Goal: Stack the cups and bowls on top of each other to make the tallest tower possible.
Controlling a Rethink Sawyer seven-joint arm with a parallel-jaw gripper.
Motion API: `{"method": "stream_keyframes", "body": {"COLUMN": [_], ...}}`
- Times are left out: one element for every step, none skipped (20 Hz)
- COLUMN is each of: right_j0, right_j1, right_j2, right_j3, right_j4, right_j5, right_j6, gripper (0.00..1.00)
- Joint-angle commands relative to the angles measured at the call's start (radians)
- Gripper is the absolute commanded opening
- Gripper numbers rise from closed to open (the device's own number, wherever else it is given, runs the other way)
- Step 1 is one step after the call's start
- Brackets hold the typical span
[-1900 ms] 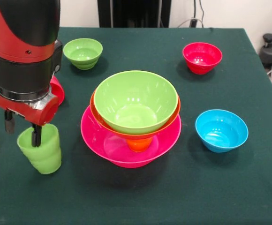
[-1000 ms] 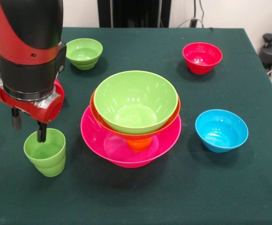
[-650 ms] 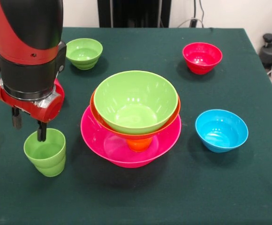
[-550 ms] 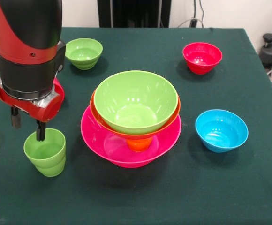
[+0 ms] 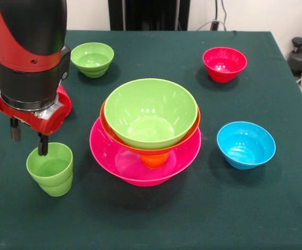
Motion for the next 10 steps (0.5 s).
{"method": "stream_keyframes", "body": {"right_j0": [0.032, 0.036, 0.038, 0.041, 0.043, 0.045, 0.046, 0.047, 0.048, 0.049], "right_j1": [0.037, 0.037, 0.037, 0.036, 0.037, 0.036, 0.036, 0.037, 0.042, 0.046], "right_j2": [0.041, 0.038, 0.035, 0.033, 0.031, 0.030, 0.028, 0.027, 0.026, 0.024], "right_j3": [0.103, 0.105, 0.107, 0.110, 0.111, 0.111, 0.112, 0.110, 0.102, 0.098], "right_j4": [0.009, 0.008, 0.009, 0.010, 0.010, 0.011, 0.013, 0.014, 0.016, 0.016], "right_j5": [-0.050, -0.048, -0.046, -0.046, -0.043, -0.039, -0.035, -0.033, -0.022, -0.023], "right_j6": [0.139, 0.144, 0.148, 0.152, 0.152, 0.151, 0.151, 0.149, 0.145, 0.145], "gripper": [1.00, 1.00, 1.00, 1.00, 1.00, 1.00, 1.00, 1.00, 1.00, 1.00]}}
